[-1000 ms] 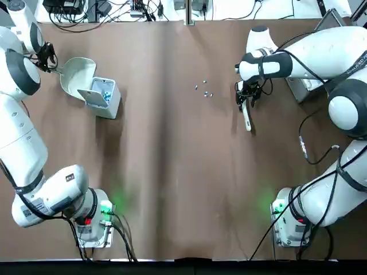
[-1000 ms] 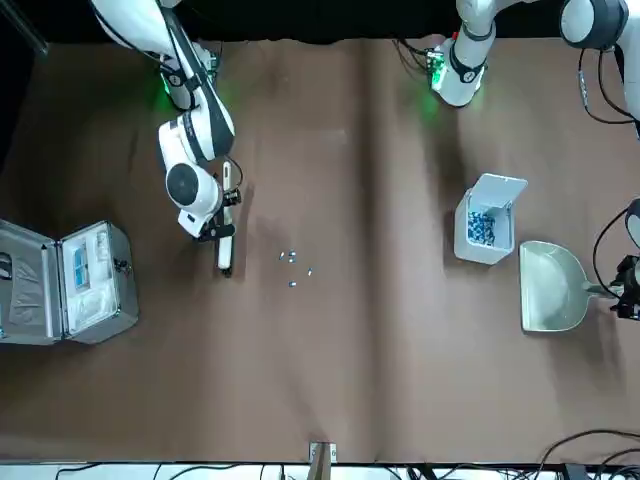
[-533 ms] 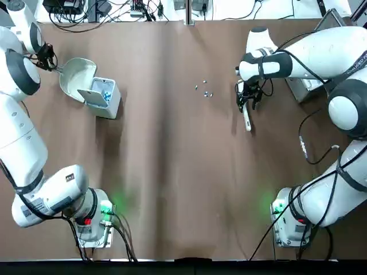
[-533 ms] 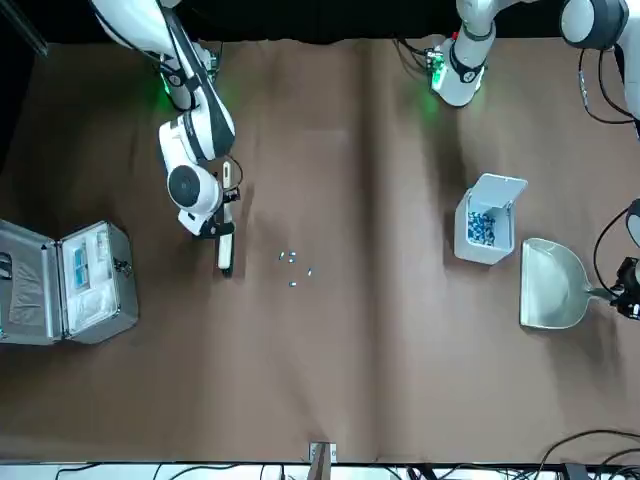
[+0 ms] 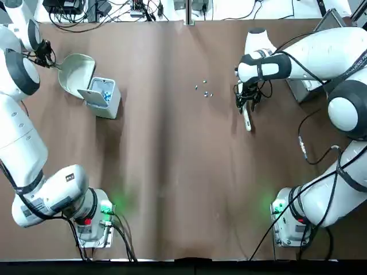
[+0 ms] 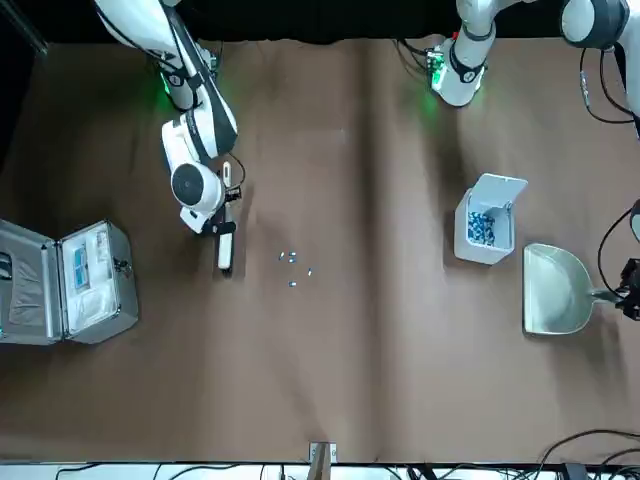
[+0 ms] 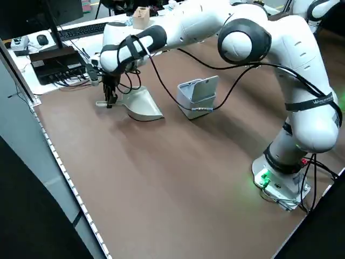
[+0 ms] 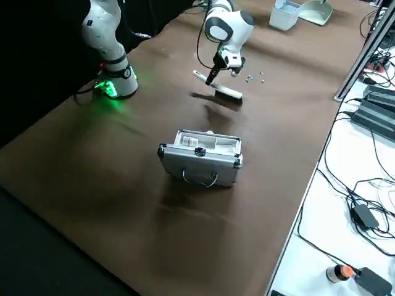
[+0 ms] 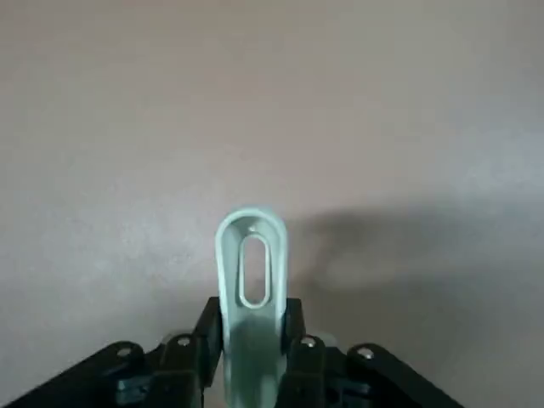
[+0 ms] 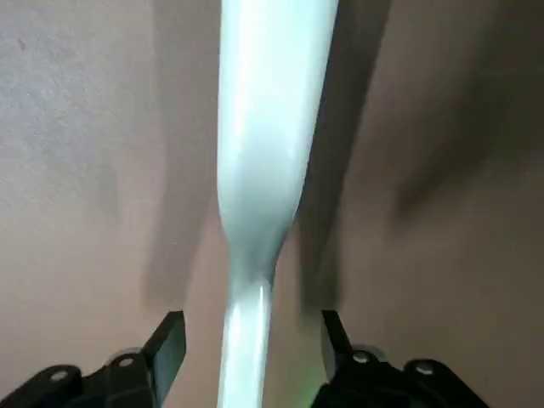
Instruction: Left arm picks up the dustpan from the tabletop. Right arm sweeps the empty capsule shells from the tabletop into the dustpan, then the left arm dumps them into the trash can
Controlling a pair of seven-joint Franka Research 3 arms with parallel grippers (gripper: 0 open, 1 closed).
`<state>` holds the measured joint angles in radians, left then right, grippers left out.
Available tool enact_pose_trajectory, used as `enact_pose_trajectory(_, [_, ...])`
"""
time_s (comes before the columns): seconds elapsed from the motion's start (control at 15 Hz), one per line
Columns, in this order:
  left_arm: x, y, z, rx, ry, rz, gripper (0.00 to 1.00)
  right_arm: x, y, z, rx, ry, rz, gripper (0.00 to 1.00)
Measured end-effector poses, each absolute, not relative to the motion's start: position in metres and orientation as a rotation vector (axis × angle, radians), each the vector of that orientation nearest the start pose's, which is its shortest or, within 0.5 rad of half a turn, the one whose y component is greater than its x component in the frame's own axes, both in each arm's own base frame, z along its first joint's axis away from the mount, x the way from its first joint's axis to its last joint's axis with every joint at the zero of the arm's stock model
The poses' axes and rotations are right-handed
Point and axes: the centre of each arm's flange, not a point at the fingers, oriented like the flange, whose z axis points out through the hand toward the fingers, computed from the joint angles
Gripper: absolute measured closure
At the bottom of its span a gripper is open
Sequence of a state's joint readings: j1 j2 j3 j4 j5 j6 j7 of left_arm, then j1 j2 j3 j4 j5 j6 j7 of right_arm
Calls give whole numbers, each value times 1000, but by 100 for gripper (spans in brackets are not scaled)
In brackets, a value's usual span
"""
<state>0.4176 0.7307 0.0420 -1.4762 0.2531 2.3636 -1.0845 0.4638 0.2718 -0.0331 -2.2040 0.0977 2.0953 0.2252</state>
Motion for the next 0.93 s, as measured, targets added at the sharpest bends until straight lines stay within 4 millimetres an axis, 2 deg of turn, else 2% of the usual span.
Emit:
enact_pose_trajectory(0.27, [659, 334, 302, -2281, -1926, -387, 67, 449, 209, 216, -3141, -210, 580, 27])
enact_pose_trajectory(0.4, [657, 333, 328, -2280, -1957, -395, 67, 445, 207, 211, -3143, -208, 570, 27])
enact_pose_trajectory(0.87, [657, 282, 422, -2348, -1991, -342, 67, 443, 207, 219, -3141, -211, 558, 29])
enact_pose_trajectory(0.93, [653, 266, 448, -2369, -1995, -320, 67, 443, 208, 222, -3140, -212, 553, 29])
